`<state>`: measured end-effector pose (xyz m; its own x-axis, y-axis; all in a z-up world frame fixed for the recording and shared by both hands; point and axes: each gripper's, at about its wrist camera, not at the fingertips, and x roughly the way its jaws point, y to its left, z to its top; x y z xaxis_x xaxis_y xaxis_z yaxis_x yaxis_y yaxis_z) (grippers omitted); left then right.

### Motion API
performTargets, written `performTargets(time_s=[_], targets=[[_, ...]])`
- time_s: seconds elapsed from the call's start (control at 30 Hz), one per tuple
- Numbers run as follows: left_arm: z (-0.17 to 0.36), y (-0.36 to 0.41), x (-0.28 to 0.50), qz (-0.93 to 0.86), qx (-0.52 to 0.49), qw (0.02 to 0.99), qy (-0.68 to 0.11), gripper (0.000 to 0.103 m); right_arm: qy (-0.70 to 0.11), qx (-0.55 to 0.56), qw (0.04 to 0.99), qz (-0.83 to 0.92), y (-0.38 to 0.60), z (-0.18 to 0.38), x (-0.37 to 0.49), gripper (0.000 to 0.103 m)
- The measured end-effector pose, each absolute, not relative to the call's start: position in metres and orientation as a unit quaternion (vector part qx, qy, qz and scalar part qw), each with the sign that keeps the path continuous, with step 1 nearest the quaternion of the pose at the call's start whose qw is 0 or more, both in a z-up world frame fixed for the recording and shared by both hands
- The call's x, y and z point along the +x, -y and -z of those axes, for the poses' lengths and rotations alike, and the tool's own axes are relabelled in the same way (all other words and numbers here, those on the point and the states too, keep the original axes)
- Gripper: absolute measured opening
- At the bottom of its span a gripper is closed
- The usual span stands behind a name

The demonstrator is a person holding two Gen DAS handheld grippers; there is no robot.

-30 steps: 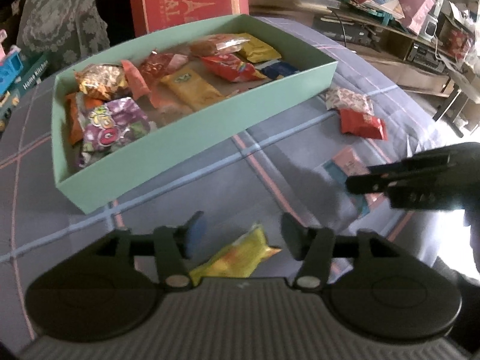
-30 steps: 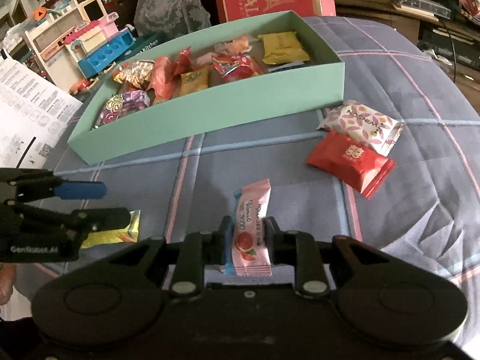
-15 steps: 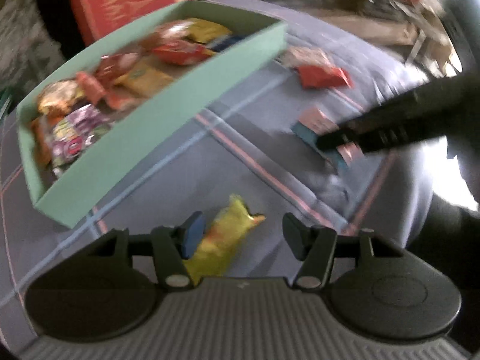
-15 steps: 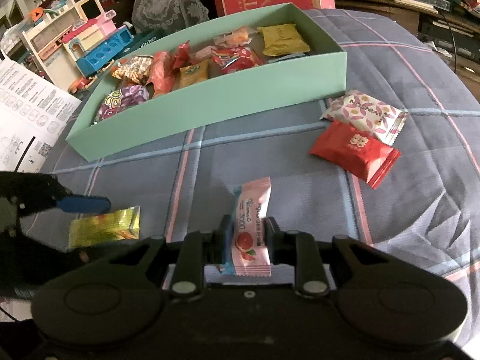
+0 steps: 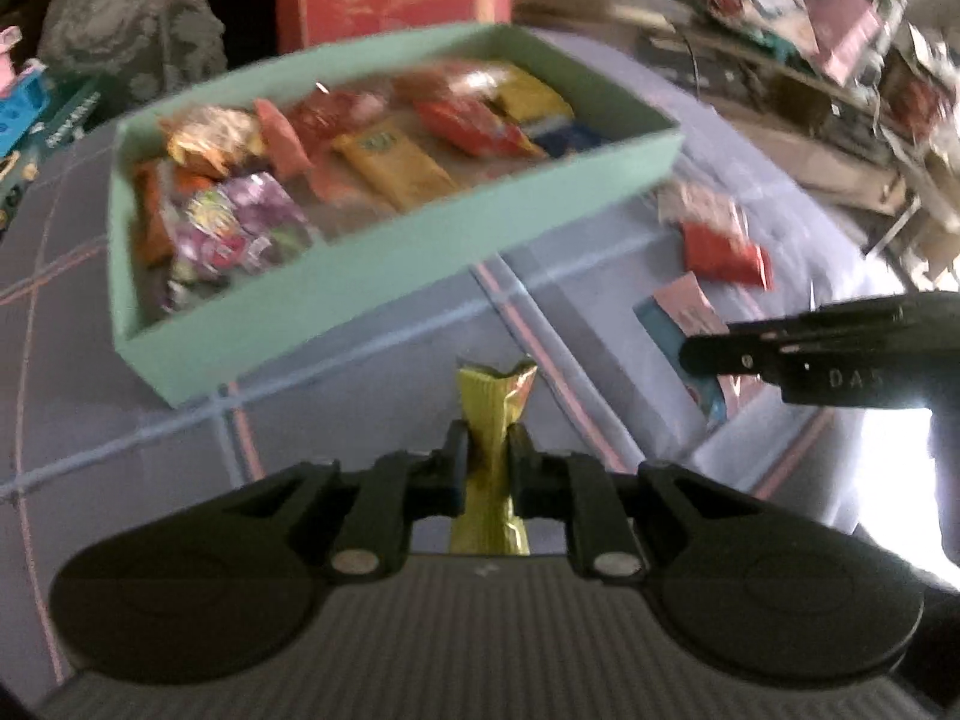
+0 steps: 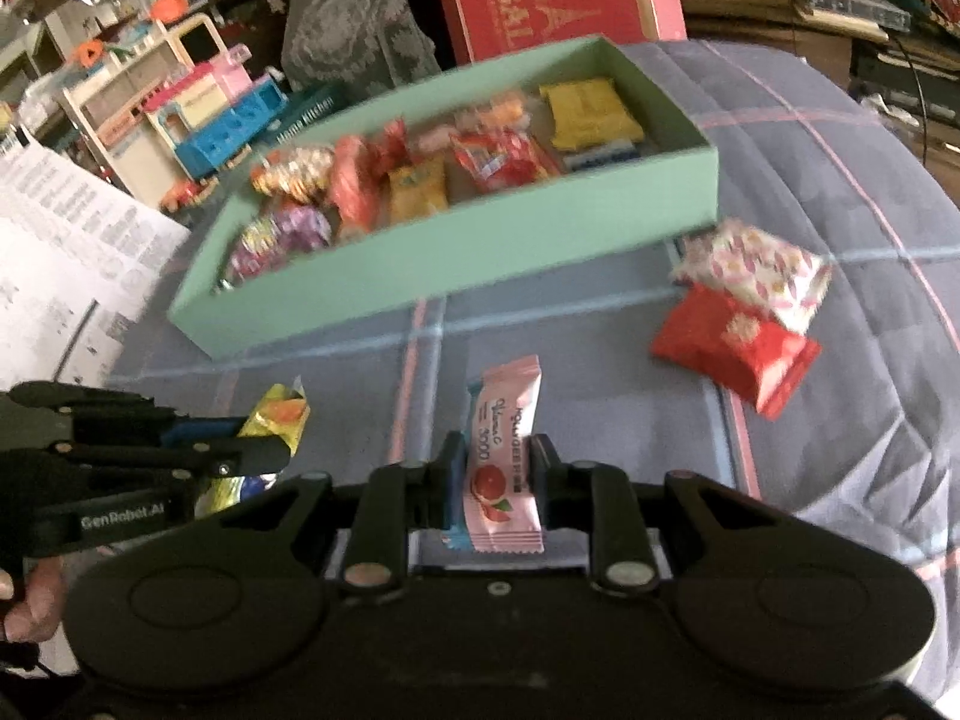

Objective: Organize snacks
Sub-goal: 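Carry the pink candy and yellow packet into the green tray and open both grippers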

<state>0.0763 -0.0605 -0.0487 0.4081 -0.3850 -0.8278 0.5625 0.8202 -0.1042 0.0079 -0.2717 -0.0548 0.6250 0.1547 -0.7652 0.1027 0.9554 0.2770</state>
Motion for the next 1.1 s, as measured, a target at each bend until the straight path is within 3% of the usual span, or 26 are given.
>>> performTargets(time_s=[0.4, 0.83, 0.87, 0.9, 0.93, 1.0, 1.1], targets=[[-0.004, 0.015, 0.136, 0.214, 0.089, 0.876, -0.422, 0.013, -0.382, 0.138, 0.911, -0.07, 0.247, -0.003, 0.08, 0.022], [0.019, 0.01, 0.195, 0.169, 0.079, 0.871, -0.454, 0.013, -0.387, 0.128, 0.909, -0.089, 0.218, 0.0, 0.185, 0.026], [0.02, 0.011, 0.198, 0.165, 0.082, 0.872, -0.453, 0.014, -0.385, 0.126, 0.91, -0.091, 0.215, 0.0, 0.19, 0.031], [0.021, 0.012, 0.201, 0.158, 0.088, 0.875, -0.45, 0.016, -0.385, 0.126, 0.91, -0.091, 0.214, 0.001, 0.194, 0.051], [0.021, 0.014, 0.202, 0.149, 0.093, 0.879, -0.443, 0.025, -0.384, 0.127, 0.91, -0.089, 0.213, 0.002, 0.198, 0.077], [0.02, 0.015, 0.204, 0.14, 0.1, 0.886, -0.43, 0.073, -0.375, 0.128, 0.915, -0.083, 0.212, 0.002, 0.198, 0.094], [0.019, 0.019, 0.2, 0.139, 0.111, 0.895, -0.409, 0.082, -0.376, 0.126, 0.915, -0.081, 0.213, 0.004, 0.197, 0.1]])
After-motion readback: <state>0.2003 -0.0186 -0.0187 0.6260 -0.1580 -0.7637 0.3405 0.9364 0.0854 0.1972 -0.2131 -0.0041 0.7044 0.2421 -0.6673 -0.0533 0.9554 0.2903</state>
